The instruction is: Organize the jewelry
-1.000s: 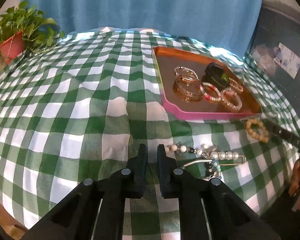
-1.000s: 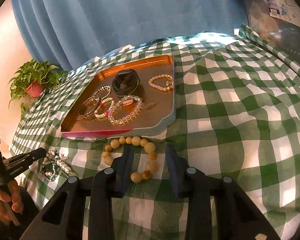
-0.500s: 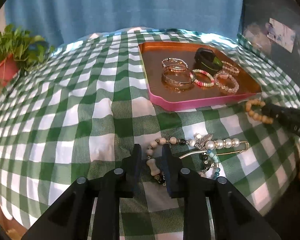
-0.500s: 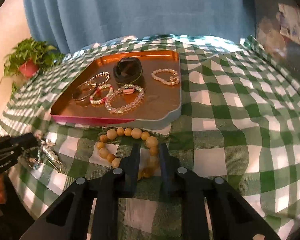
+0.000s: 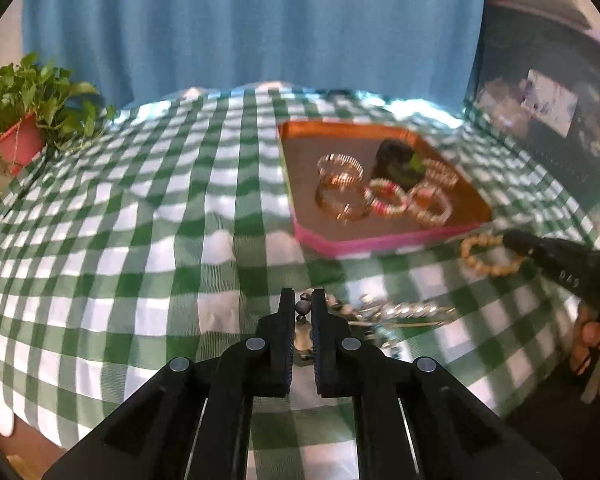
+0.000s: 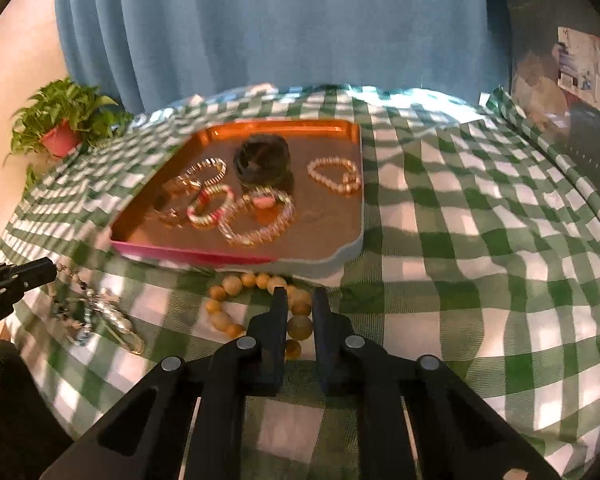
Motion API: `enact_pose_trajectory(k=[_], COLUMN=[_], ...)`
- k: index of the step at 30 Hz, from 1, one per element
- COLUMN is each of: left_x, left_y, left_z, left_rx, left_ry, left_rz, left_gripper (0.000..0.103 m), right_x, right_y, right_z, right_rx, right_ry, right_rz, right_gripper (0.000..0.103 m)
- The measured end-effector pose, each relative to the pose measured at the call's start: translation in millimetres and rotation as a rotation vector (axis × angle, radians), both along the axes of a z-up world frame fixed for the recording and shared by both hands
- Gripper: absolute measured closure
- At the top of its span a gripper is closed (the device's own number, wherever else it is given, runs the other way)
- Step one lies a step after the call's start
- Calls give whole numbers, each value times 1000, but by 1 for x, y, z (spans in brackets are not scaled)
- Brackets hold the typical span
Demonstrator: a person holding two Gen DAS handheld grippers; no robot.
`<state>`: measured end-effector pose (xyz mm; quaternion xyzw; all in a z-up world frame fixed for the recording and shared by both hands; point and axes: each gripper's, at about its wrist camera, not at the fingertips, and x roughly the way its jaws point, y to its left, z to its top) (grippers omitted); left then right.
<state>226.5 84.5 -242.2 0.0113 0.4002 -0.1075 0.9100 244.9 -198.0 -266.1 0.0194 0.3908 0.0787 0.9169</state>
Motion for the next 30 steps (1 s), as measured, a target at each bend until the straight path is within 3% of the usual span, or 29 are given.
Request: enact_pose_trajectory(k=[5,13,17,20,24,30], left_x=[-12,-36,-45,-48,-42,-29], left_y=[-7,-10,-4,-8,-12,18], left_z=[30,79,101,109,94,15], left_rx=[-49,-61,-161,-186,-165,-90], left_ry=[-36,-117,-134,-147,-122,19], left_rz=[2,7,-12,-35,-34,73], left_gripper=[95,95,95,95,95,95], right_x=[-12,-36,-48,-54,-53,-46], right_y=[-1,5,7,13,19,14], right_z=[13,38,58,64,65,29], right_rx=[51,97,128,127,179,177], right_ry=[3,-19,-42,-49,-48,28], right_rz=[-16,-11,17,48,71,74], right_gripper=[91,91,91,91,91,91])
